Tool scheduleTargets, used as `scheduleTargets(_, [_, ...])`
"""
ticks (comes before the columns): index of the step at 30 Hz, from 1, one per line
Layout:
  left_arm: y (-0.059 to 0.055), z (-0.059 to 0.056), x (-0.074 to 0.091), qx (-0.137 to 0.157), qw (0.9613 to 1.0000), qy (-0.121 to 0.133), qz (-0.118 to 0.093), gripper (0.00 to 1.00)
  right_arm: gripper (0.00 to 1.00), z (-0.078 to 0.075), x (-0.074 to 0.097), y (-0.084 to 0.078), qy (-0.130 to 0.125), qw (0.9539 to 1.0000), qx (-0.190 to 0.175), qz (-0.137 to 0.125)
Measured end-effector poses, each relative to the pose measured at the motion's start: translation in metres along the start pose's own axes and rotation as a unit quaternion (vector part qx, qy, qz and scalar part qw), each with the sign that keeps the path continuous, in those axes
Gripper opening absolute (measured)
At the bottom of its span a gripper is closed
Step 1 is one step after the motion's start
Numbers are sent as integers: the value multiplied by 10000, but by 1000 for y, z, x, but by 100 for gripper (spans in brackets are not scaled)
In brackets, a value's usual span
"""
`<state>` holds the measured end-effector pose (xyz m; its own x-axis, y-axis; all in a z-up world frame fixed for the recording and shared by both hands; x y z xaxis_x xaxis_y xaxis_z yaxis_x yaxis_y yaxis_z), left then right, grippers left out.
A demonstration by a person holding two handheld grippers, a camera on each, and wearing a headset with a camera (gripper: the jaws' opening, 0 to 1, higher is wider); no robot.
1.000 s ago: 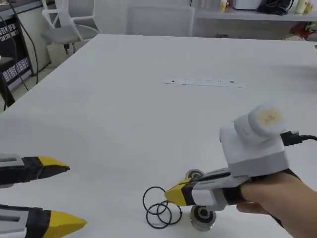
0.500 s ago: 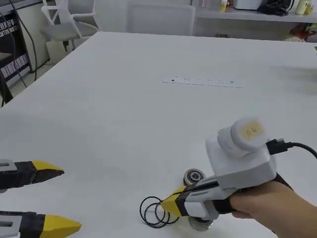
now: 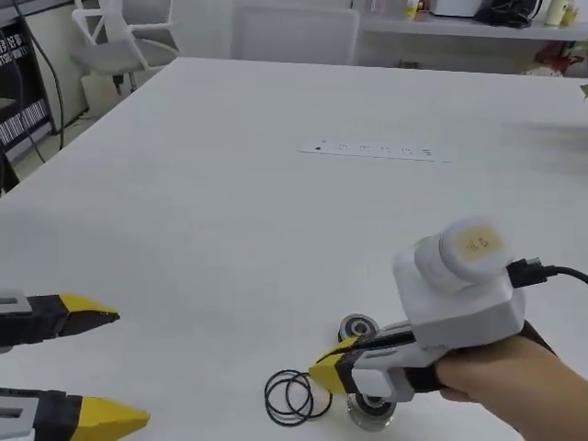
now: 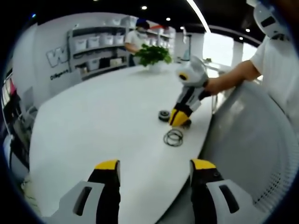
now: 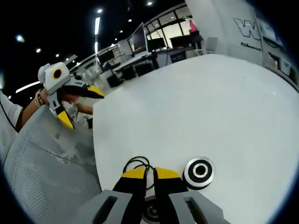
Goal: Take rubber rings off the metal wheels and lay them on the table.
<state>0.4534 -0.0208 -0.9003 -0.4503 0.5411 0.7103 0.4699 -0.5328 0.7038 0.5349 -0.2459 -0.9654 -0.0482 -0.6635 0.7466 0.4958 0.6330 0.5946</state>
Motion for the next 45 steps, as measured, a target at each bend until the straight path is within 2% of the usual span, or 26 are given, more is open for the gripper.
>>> scheduleTargets(6, [20,5,-5,-248,9996,-63,-71,61,6,-17,18,2,-164,9988,-194,-421])
scheduleTargets(11, [46,8,-14,-605,9978,-216,-153,60,10,-26,27,-3,-262,9979,-239,-550])
scheduleTargets(12, [48,9,-15,-643,9976,-223,-152,60,12,-27,28,-4,-277,9977,-222,-582])
scheduleTargets(16, [69,12,-23,-886,9954,-298,-213,60,15,-33,31,-8,-465,9973,-125,-549])
scheduleTargets(22, [106,9,-37,-1355,9887,-465,-436,57,22,-42,31,-16,-605,9968,-175,-500])
scheduleTargets(26, [126,8,-53,-1447,9861,-518,-632,55,25,-45,28,-22,-694,9968,-107,-384])
scheduleTargets(30, [139,5,-68,-1423,9844,-653,-801,53,25,-46,26,-23,-706,9969,-58,-337])
scheduleTargets(34, [150,-3,-88,-1512,9814,-765,-904,47,25,-46,24,-25,-698,9972,-42,-280])
scheduleTargets(39, [155,-13,-118,-1619,9793,-848,-875,43,23,-46,22,-26,-687,9974,-16,-231])
scheduleTargets(42, [151,-15,-137,-1634,9789,-958,-772,39,23,-47,22,-26,-696,9973,-5,-219])
scheduleTargets(43, [146,-17,-144,-1496,9801,-1124,-663,37,22,-47,22,-26,-705,9973,5,-215])
scheduleTargets(45, [140,-15,-154,-1314,9836,-1115,-538,34,22,-47,22,-26,-710,9972,13,-222])
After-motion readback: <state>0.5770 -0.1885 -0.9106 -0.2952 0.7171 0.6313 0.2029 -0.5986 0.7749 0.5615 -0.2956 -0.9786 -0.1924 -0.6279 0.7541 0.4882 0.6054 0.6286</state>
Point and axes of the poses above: the centre of the closed fingertips' face, and the gripper's own axes: x roughly backward along the fingers, z roughly to its left, y roughly out of its top, the point moved 7 cm from there along x, roughly backward along the fingers, and after that the axes turned 10 degrees about z, right-handed, at the moved point
